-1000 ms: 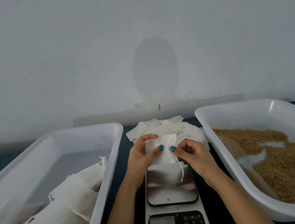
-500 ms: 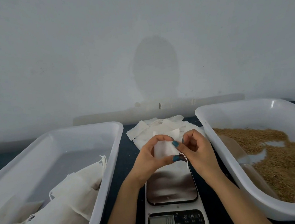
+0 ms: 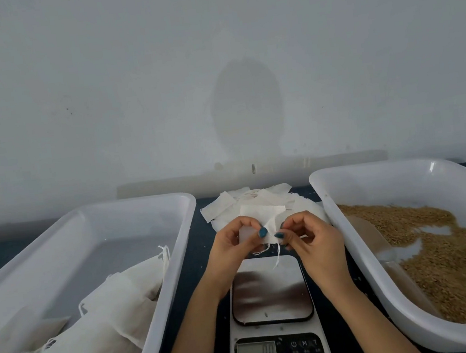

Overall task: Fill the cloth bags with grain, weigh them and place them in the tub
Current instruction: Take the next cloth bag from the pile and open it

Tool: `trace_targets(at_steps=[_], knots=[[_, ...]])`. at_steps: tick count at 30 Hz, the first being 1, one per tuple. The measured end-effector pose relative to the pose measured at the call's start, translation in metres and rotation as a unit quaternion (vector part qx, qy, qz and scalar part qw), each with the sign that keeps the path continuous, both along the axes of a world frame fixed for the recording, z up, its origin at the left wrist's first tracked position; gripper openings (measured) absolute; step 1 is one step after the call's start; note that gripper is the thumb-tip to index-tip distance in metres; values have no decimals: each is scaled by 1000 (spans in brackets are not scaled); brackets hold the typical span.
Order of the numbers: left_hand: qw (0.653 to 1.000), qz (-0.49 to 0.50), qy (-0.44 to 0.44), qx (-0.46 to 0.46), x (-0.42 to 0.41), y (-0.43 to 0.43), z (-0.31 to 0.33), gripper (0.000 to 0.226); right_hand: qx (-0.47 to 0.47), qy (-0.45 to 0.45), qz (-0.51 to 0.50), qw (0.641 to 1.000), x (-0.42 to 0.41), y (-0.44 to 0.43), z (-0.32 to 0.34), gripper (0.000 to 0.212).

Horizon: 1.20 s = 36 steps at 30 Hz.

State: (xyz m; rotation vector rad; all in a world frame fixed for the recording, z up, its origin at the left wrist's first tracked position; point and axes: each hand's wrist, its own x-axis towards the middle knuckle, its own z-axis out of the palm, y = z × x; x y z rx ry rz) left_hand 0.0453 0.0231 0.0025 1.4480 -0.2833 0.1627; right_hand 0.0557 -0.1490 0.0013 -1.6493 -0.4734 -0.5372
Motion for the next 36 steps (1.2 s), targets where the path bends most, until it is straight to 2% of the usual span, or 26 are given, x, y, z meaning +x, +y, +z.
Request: trace_targets(at_steps=[4,5,8,9,15,20,24,26,28,31,36], knots=[[1000,-1,0,-14,0,1,-1,9,-32,-6,-18,999,2,-2,-4,4],[1000,7,2,-7,0,0,-1,8,-50,-13,-33,998,3,-2,-5,7],[999,34,13,22,0,-3,-1,8,-116,-31,-79,990,0,-1,-7,39],[999,38,13,35,0,-4,0,7,-124,-38,-87,988,-1,0,-6,42],[997,56,-8,58,-1,-7,3,21,-124,-100,-120,980,0,2,-5,9],[995,96,-1,17,3,0,-5,25,-107,-99,-138,980,-3,4,-3,15],[994,112,5,6,6,5,-9,27,-194,-97,-217,952,-2,2,-7,19],[994,109,3,3,7,6,-11,25,-234,-98,-213,944,-2,2,-7,29],[993,117,0,21,9,5,-12,25,-227,-96,-203,948,-2,3,-8,29],[991,132,0,38,10,3,-13,23,-171,-107,-201,959,-3,1,-6,10],[991,129,-5,38,9,-2,-13,20,-135,-131,-155,970,-3,-3,-3,10]])
